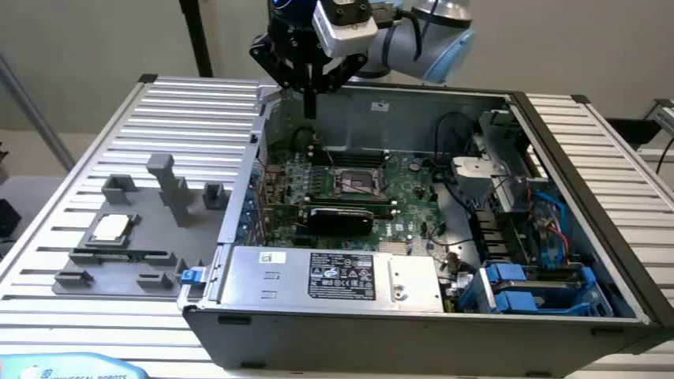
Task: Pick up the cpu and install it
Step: 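Reach for the cpu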
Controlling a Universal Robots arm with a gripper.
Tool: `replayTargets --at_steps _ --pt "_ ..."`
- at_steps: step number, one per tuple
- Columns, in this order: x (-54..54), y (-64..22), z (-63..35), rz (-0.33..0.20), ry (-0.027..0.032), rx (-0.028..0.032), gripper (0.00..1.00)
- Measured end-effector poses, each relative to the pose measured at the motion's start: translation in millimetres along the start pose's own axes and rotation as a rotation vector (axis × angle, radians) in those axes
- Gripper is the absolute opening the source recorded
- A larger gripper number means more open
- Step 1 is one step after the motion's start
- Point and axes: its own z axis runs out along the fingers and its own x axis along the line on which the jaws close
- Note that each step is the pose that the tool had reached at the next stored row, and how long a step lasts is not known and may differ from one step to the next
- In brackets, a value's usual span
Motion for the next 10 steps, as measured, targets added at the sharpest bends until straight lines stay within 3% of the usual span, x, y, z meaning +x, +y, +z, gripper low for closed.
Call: replayTargets --at_steps 10 --pt "0.0 0.0 0.0 0.0 0.0 0.0 0.11"
